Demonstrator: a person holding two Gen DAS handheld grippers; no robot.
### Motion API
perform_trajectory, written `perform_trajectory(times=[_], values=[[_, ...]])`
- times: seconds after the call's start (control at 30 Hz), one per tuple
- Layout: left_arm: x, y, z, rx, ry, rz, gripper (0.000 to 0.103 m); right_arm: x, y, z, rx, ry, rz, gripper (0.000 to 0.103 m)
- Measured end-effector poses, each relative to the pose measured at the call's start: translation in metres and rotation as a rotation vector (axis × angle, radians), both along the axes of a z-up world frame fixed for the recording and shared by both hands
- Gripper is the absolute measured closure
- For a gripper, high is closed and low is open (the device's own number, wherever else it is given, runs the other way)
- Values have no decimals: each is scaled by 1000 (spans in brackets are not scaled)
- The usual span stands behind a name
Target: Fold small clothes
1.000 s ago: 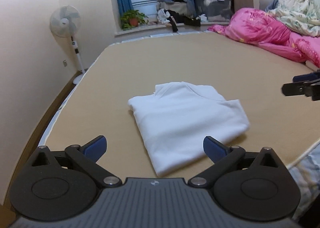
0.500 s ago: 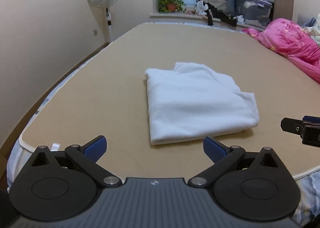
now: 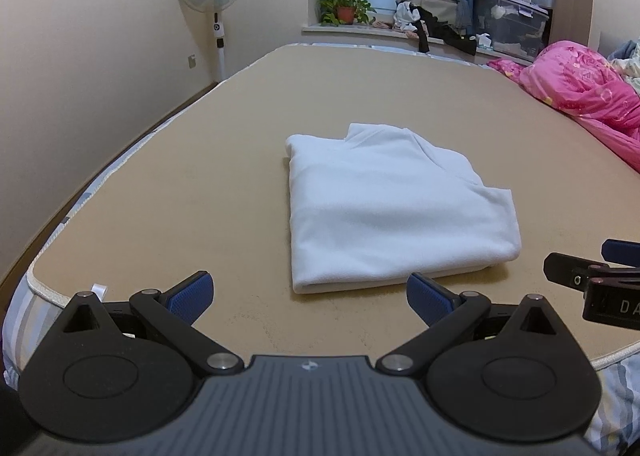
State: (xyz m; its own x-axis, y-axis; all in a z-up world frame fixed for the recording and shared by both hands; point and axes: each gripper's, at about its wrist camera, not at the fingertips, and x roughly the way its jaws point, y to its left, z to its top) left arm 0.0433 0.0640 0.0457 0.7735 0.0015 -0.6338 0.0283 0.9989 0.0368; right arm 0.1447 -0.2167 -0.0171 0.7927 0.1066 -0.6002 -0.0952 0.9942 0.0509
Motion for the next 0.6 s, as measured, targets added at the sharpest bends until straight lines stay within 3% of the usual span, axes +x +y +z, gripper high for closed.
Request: perform_trajectory(times=[0.6], values=[[3, 2, -2, -6, 1, -11, 0, 2, 2, -2, -2, 6, 9, 15]])
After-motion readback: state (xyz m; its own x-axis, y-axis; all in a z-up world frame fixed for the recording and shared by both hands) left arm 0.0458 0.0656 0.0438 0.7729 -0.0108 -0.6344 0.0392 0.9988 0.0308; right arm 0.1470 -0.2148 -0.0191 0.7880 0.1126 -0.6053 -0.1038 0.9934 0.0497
